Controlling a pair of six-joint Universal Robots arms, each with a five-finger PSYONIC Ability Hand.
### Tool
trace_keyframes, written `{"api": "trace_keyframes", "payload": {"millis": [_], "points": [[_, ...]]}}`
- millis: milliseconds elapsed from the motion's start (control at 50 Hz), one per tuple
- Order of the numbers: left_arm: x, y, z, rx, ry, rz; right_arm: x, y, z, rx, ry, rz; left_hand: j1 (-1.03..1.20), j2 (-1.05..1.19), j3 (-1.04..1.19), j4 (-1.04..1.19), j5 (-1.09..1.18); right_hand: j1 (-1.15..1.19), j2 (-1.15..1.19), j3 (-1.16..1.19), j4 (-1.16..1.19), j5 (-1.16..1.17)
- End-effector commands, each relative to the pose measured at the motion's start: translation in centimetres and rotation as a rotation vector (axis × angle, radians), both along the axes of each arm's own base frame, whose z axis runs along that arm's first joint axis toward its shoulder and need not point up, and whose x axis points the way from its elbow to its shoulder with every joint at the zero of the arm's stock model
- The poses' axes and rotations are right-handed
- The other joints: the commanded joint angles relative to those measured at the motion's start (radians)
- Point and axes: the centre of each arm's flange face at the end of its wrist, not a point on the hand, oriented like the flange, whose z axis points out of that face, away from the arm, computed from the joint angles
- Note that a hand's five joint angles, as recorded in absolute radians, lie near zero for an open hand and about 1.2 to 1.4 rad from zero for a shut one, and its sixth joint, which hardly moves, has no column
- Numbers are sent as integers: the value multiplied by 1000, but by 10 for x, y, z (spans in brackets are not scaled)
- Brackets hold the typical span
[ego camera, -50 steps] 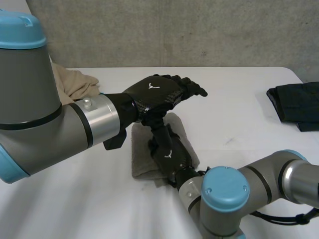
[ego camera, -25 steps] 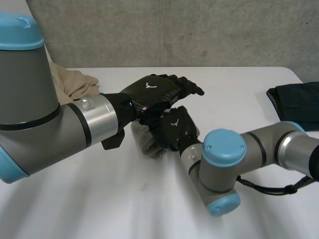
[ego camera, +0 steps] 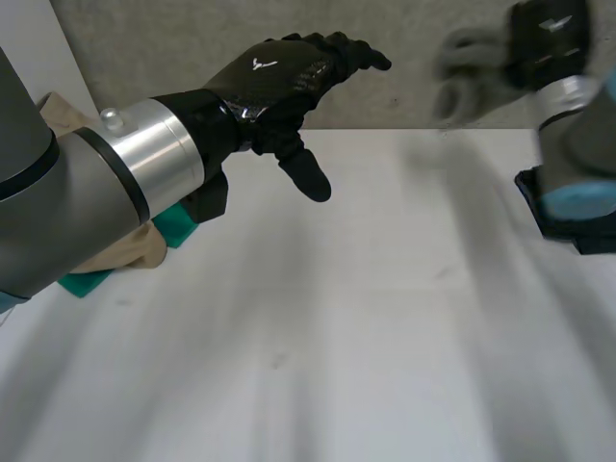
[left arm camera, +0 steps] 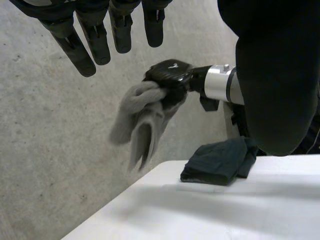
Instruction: Fold the laundry.
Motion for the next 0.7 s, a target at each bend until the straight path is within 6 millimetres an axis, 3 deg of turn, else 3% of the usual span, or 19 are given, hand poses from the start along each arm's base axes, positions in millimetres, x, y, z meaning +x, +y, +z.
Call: {"api": "trace_keyframes", "payload": {"millis": [20,100,160,180,240,260,340,420,700], "points": [[-3,2,-8,22,-6,-8,-81,-58,-27,21,-37,-23,-13,-29,-34,-27,-52,377,259,251,201,326],[-7,2,-23,53,-31,-15,-122,-77,-87,141,-10,-9,-13,-29,-34,-27,-52,377,259,251,201,326],[-9,2,-31,65,-42,-19,-145,-81,-121,209,-7,-14,-13,-29,-34,-27,-52,377,259,251,201,326],[-10,0,-35,71,-47,-17,-158,-82,-143,250,-7,-7,-13,-29,-34,-27,-52,377,259,251,201,326],[-11,-1,-41,84,-56,-17,-178,-82,-169,291,-2,-10,-13,-29,-34,-27,-52,377,259,251,201,326],[-11,-2,-45,92,-61,-17,-193,-81,-185,316,0,-27,-13,-29,-34,-27,-52,377,259,251,201,326],[-12,-3,-53,106,-71,-17,-221,-75,-204,340,28,-90,-13,-29,-34,-27,-52,377,259,251,201,326],[-13,-4,-54,103,-78,-17,-235,-69,-200,330,27,-108,-13,-29,-34,-27,-52,377,259,251,201,326],[-14,-2,-48,80,-71,-20,-224,-74,-160,219,-23,-95,-13,-29,-34,-27,-52,377,259,251,201,326]]}}
